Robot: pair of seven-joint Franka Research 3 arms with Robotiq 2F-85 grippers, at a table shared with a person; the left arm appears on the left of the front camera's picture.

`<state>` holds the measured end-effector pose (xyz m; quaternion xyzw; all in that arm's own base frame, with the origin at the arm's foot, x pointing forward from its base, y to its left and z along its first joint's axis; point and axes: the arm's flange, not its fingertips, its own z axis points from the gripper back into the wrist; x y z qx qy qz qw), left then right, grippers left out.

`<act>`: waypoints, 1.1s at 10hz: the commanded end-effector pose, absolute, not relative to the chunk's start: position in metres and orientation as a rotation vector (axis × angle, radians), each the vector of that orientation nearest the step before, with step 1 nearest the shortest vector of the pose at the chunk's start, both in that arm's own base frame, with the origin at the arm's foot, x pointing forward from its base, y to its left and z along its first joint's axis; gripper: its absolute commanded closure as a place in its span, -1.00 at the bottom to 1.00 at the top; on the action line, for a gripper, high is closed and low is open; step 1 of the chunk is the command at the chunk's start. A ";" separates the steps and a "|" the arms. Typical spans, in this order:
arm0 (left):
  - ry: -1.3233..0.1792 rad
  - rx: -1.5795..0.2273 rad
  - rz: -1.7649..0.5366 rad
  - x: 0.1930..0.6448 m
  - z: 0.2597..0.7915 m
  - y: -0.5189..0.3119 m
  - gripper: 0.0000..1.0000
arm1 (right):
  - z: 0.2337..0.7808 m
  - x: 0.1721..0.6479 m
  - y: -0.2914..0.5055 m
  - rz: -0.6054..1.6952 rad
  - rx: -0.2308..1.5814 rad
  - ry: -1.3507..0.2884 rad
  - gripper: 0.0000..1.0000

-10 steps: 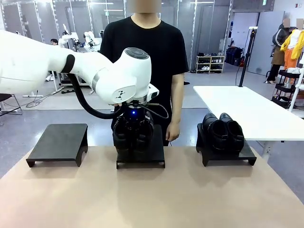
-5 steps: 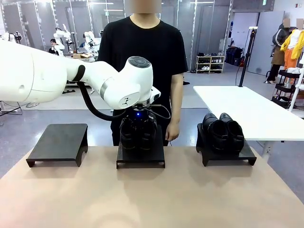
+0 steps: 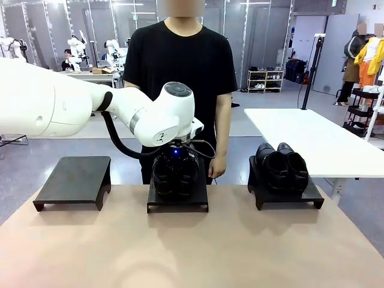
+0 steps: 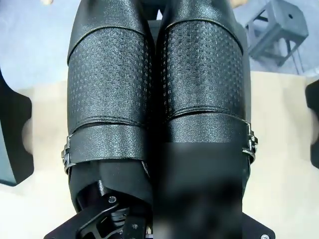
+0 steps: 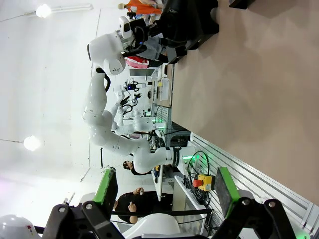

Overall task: Place the shoes on the stand as instructed by the person.
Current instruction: Pick up another pair of Shoes and place it on the Shoes Stand indicated by the person.

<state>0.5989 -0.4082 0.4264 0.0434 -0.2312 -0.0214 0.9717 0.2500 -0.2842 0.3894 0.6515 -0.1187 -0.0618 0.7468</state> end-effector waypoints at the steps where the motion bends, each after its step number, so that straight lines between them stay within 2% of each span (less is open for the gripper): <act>1: -0.511 0.091 -0.042 0.599 0.428 -0.412 0.82 | 0.391 0.249 -0.283 -0.137 1.415 -0.269 -1.00; 4: -0.492 0.091 -0.042 0.598 0.418 -0.410 0.82 | 0.391 0.249 -0.283 -0.137 1.415 -0.269 -1.00; 5: -0.486 0.083 -0.041 0.597 0.415 -0.410 0.55 | 0.391 0.249 -0.283 -0.137 1.415 -0.269 -1.00; 6: -0.491 0.085 -0.048 0.596 0.413 -0.410 -0.04 | 0.391 0.249 -0.283 -0.137 1.415 -0.269 -1.00; 7: -0.509 0.077 -0.045 0.596 0.415 -0.411 -0.32 | 0.391 0.249 -0.283 -0.137 1.415 -0.269 -1.00; 8: -0.515 0.075 -0.044 0.596 0.417 -0.410 -0.91 | 0.391 0.249 -0.283 -0.137 1.415 -0.269 -1.00; 9: -0.527 0.071 -0.044 0.596 0.420 -0.410 -1.00 | 0.391 0.249 -0.283 -0.137 1.415 -0.269 -1.00; 11: -0.522 0.068 -0.048 0.592 0.424 -0.411 -1.00 | 0.391 0.249 -0.283 -0.137 1.415 -0.269 -1.00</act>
